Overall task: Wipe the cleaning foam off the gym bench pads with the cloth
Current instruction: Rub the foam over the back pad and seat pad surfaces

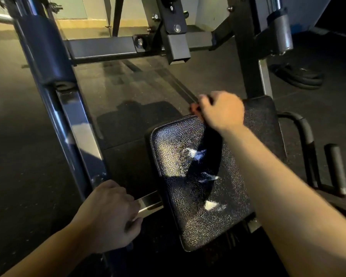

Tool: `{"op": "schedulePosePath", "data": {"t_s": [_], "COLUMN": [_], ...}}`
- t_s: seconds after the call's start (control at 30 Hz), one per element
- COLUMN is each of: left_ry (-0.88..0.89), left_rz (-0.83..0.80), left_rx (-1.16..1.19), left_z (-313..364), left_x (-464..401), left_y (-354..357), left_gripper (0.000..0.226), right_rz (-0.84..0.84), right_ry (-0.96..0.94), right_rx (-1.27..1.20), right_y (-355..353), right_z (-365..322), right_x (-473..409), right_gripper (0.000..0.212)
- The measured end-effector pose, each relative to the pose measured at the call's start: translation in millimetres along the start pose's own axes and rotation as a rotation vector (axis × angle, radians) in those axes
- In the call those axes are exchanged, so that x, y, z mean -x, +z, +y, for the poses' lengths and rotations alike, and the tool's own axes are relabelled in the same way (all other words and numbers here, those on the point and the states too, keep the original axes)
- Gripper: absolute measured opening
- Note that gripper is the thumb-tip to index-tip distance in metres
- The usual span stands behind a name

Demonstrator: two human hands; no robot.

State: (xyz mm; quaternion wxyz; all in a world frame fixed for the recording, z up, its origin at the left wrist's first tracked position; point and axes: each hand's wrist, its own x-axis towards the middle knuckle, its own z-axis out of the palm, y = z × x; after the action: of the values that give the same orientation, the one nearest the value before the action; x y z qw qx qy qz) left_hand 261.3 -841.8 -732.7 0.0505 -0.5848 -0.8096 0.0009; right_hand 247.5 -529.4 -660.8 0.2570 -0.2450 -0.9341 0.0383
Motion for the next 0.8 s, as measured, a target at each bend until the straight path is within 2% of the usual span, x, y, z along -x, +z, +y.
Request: {"op": "schedulePosePath", "data": {"t_s": [0.13,0.2,0.27,0.33,0.47,0.57,0.63,0.7,0.8], "left_ry": [-0.011,-0.001,0.012,0.019,0.023,0.016,0.022,0.030,0.021], "left_rz": [-0.024,-0.044,-0.063,-0.072,-0.037,-0.025,-0.035,-0.044,-0.041], "left_rx": [-0.047,-0.082,-0.112,-0.121,-0.096,-0.050,-0.035,-0.035,-0.073], "left_z": [2.6,3.3,3.6,2.8,1.3,-0.3,-1.3,-2.0,-0.5], "left_x": [0.9,0.1,0.6,1.6,0.9,0.8,1.1,1.6,-0.1], "left_y": [-1.1,-1.9,-1.6,0.7,4.0,3.5,4.7,6.2,0.9], "left_gripper": [0.032,0.033,0.033,0.032,0.031,0.029,0.029,0.029,0.030], "right_rz": [0.021,0.044,0.037,0.075,0.032,0.021,-0.073,-0.206,-0.336], "right_ry": [-0.286,-0.393,-0.451,-0.407,-0.154,0.019,0.077,0.138,0.015], "right_rx": [-0.139,-0.194,-0.190,-0.150,0.026,0.135,0.114,0.046,0.007], "right_y": [4.8,4.9,6.2,6.7,6.6,-2.1,-1.1,-1.7,-6.5], "right_z": [-85.0,-93.2,-72.6,-43.9,41.2,83.0,74.3,50.1,-1.5], "right_x": [46.0,53.4,46.5,34.9,0.3,-19.8,-32.2,-36.8,-23.9], "right_gripper": [0.044,0.048,0.054,0.060,0.074,0.058,0.047,0.045,0.047]}}
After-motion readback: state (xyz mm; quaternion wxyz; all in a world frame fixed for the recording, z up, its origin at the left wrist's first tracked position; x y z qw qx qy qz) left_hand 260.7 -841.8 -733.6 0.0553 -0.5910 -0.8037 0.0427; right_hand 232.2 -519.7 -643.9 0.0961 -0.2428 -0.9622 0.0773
